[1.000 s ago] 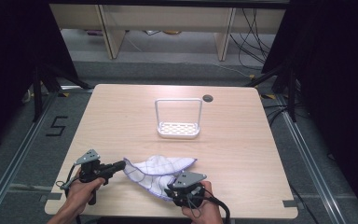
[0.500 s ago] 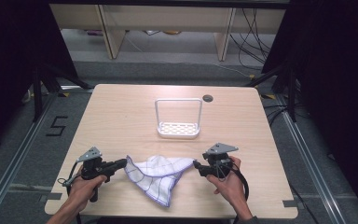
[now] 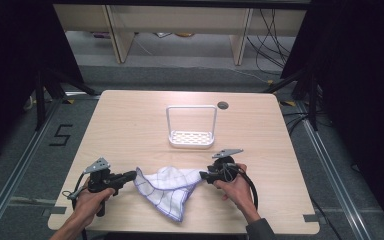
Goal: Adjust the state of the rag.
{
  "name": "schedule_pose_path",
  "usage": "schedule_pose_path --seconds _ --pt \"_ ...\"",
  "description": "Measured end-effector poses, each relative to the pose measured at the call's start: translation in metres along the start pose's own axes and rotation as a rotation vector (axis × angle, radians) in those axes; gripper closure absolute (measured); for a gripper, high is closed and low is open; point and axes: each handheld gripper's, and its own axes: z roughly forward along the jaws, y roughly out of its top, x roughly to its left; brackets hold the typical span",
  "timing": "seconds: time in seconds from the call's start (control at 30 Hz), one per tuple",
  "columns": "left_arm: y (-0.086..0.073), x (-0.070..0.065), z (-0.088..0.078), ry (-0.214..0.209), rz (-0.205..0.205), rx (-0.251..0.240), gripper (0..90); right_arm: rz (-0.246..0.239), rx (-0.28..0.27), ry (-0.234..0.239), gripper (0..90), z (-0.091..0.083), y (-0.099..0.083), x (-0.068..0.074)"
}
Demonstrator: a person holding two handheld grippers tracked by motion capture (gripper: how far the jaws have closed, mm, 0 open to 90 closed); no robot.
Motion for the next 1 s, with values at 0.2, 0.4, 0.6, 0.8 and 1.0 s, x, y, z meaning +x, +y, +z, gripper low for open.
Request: schedule_pose_path --seconds 0.2,0.4,0.6,0.8,1.0 --pt "0.003 -0.003 -0.004 -0.015 0.012 -0.031 87.7 -0.083 -0.058 0.017 86.8 -0.016 0.006 0.013" --pt "0.012 -0.016 -0.017 -0.052 0.027 -0.081 88.0 -0.185 -0.168 0.038 87.0 -0.073 0.022 0.040" --pt "0.028 -0.023 -0.029 -0.099 0.019 -0.131 88.1 -0.209 -0.202 0.087 87.0 -0.112 0.026 0.052" --pt "0.045 -0.013 -0.015 -0.076 0.010 -0.145 88.0 -0.235 -0.219 0.059 87.0 -0.126 0.040 0.047" --pt "0.040 0.016 0.026 0.012 -0.027 -0.066 88.0 -0.136 -0.110 -0.015 87.0 -0.069 0.054 0.013"
